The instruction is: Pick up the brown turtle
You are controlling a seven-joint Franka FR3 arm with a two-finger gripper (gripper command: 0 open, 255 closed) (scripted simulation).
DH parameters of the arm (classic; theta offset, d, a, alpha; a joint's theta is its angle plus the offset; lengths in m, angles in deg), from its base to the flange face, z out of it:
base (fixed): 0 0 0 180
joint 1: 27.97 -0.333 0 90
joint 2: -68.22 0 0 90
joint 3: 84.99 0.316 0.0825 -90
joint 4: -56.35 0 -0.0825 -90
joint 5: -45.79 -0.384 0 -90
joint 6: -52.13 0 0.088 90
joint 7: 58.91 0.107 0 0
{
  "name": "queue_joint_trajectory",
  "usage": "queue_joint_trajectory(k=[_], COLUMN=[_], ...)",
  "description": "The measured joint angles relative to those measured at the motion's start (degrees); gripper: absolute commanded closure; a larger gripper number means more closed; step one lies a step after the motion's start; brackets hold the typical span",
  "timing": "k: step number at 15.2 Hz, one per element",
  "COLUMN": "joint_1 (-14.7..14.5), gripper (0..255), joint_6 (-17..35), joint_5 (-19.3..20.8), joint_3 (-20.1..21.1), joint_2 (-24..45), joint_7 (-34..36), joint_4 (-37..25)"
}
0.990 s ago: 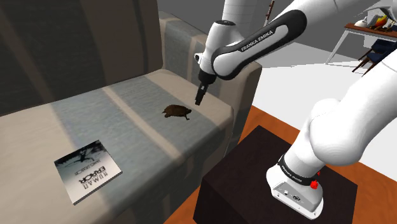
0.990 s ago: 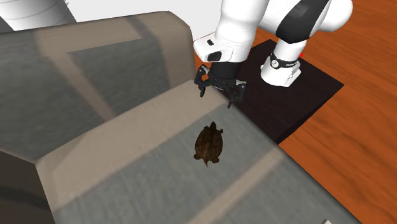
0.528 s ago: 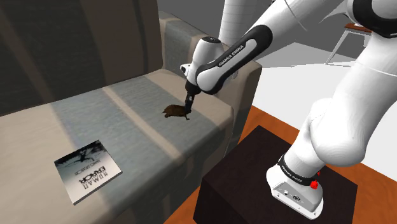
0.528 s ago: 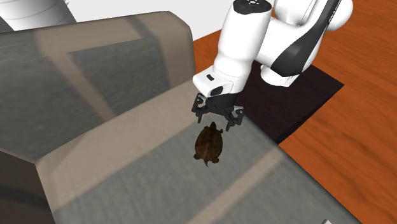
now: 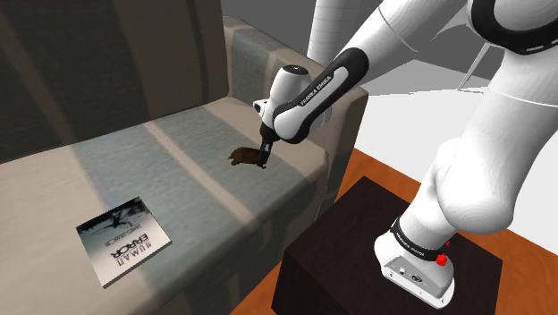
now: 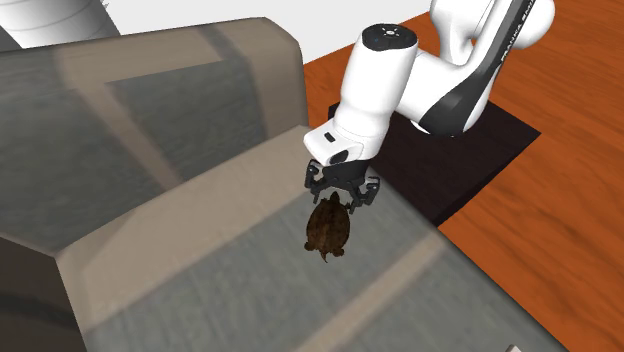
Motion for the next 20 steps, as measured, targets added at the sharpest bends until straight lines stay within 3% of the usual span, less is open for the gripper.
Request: queue_joint_trajectory(k=[10, 20], joint_1=[-0.02, -0.08], gripper=[255, 255], joint_6=[-0.23, -7.98], joint_5=[0.14, 3.02], joint_3=[-0.05, -0.45], joint_2=[-0.27, -6.72], joint_7=[0.11, 2.48], joint_4=[0.01, -1.33])
